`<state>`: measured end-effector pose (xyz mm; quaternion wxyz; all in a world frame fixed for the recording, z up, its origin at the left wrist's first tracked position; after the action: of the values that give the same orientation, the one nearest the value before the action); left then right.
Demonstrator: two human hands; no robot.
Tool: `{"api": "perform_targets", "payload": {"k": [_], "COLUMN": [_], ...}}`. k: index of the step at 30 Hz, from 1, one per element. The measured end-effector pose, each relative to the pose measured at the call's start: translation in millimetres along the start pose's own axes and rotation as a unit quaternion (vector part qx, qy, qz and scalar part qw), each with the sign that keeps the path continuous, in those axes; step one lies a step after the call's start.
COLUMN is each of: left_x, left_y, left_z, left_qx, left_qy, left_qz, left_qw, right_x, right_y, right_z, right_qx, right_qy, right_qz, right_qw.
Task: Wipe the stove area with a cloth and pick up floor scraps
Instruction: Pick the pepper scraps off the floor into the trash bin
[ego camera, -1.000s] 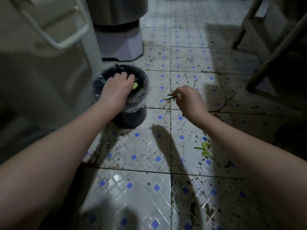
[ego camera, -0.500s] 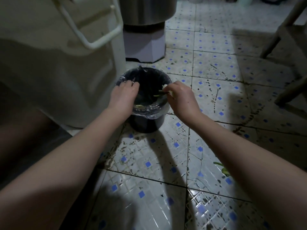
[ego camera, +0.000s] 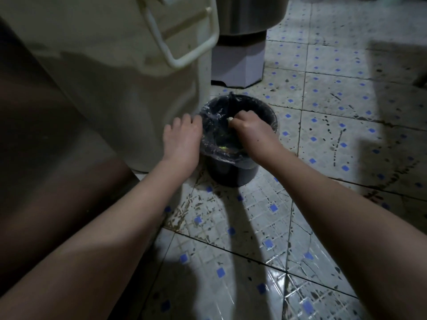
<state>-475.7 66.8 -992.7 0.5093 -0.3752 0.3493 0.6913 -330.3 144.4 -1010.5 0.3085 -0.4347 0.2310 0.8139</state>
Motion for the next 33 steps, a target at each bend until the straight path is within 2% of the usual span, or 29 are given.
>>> {"api": "perform_targets", "payload": {"k": [6, 14, 24, 33], "left_x": [-5, -12, -25, -21], "left_y": [3, -15, -71, -148], "left_z": [-2, -3, -15, -37], "left_qx": [0.007, 0.032, 0.104, 0.222], "left_qy": [0.001, 0.004, -0.014, -0.012], "left_qz": [-0.002, 0.004, -0.02, -0.051], "left_qw": [1.0, 0.999, 0.994, 0.974], "right_x": [6, -15, -61, -98], "right_y": [5, -14, -59, -98], "right_z": [6, -13, -97, -199], "right_qx": [-0.042, -0.043, 0.032, 0.128], "right_qy": [0.003, -0.009, 0.044, 0.101], "right_qz": [0.005, -0.077, -0.14, -0.147], "right_qw": [0.999, 0.996, 0.989, 0.976]}}
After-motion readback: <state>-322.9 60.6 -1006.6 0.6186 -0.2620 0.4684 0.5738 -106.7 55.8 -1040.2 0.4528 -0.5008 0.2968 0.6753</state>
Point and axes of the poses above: each hand's wrist, its own z-axis towards the middle knuckle, its own x-axis out of the palm, y = z × x, the point moved 1 cm from there along z, towards the middle knuckle, and after that the axes turned 15 degrees about -y, right-handed, at the moved point
